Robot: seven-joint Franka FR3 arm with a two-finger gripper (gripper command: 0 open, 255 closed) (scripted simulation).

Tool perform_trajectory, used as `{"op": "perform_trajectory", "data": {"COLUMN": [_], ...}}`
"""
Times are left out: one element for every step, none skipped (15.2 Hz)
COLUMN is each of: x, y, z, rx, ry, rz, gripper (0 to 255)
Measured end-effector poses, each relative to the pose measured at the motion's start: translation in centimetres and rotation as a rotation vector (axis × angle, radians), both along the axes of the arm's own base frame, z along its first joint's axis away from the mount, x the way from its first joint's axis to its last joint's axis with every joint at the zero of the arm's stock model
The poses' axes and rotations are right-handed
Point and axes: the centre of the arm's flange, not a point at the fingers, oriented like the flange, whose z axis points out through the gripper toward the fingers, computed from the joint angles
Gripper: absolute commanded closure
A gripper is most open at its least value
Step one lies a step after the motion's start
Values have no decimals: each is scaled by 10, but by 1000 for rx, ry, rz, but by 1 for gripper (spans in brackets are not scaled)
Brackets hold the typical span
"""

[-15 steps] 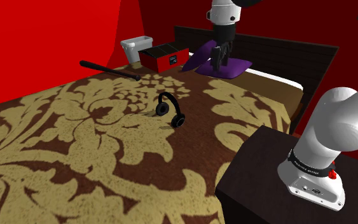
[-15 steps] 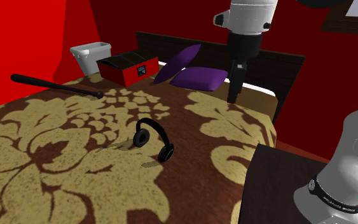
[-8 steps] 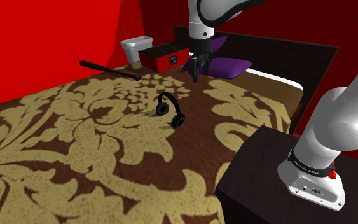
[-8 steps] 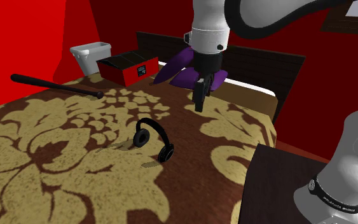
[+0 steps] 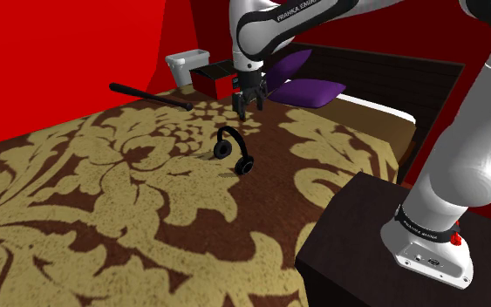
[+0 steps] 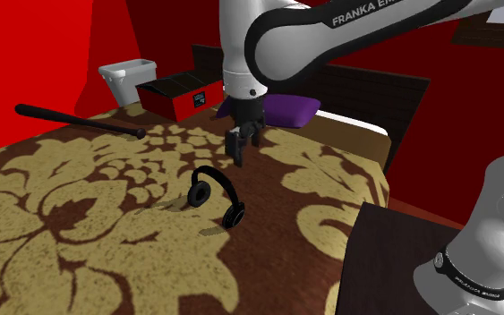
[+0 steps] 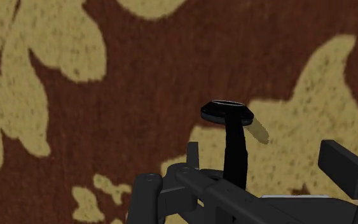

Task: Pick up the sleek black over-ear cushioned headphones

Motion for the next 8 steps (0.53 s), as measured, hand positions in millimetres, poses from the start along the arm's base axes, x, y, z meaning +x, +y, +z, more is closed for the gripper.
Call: {"op": "perform_trajectory", "data": {"x": [11, 24, 36, 48, 61, 72, 83, 93], "y": [-1, 0, -1, -3, -3, -3, -1, -1], "z": [-4, -11, -18, -23, -28, -34, -41, -49], "rx": [0, 0, 0, 0, 0, 0, 0, 0], "ry": [1, -1, 0, 0, -1, -1, -1, -1], "rz": [-11, -23, -34, -46, -57, -69, -80, -92], "gripper": [0, 0, 0, 0, 0, 0, 0, 0]}}
